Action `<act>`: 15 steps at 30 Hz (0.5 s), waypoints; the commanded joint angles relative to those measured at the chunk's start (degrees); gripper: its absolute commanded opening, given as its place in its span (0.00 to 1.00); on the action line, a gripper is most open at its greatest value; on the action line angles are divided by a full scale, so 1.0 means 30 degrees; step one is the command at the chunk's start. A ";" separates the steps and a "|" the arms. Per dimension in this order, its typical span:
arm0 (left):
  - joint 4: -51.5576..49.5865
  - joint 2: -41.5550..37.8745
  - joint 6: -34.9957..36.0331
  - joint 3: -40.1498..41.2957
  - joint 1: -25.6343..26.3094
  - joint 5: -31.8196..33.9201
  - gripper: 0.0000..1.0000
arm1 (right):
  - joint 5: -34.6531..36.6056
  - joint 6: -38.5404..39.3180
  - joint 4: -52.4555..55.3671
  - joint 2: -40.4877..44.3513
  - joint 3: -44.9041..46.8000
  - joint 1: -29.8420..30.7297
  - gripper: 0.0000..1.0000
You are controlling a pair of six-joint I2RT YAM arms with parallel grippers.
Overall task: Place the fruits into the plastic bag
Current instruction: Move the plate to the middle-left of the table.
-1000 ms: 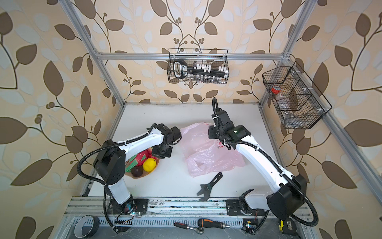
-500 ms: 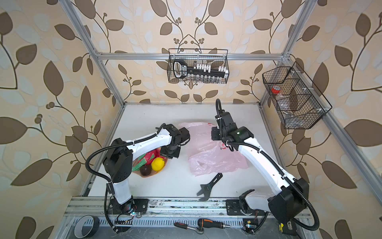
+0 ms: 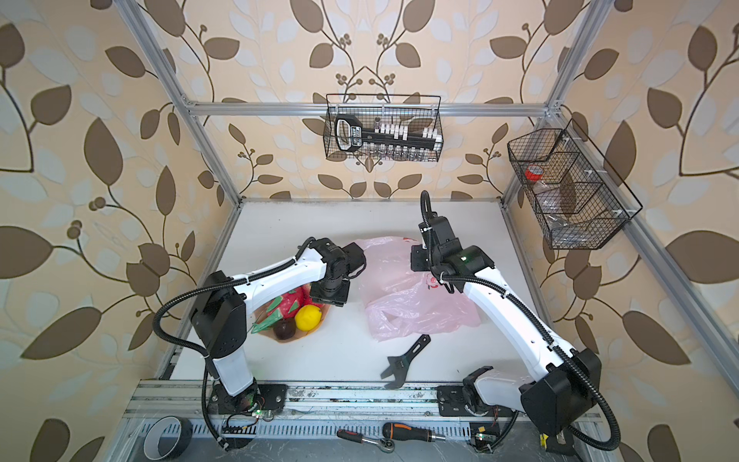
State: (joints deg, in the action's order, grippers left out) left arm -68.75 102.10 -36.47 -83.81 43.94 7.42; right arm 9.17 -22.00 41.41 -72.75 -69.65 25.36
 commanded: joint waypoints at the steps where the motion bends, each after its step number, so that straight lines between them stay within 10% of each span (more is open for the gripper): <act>1: -0.0462 -0.1626 -0.0609 -0.0445 0.0135 -0.0382 0.58 | -0.0161 0.0104 0.0377 0.0272 0.0304 -0.0061 0.00; 15: -0.2713 -0.7172 -0.1423 -0.2533 -0.2176 -0.0190 0.97 | -0.0477 0.0199 0.0436 0.0066 0.0057 -0.0047 0.00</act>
State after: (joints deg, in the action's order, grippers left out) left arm -71.96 85.91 -39.44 -88.33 40.18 5.50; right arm 8.73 -22.00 41.43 -72.77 -69.65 25.36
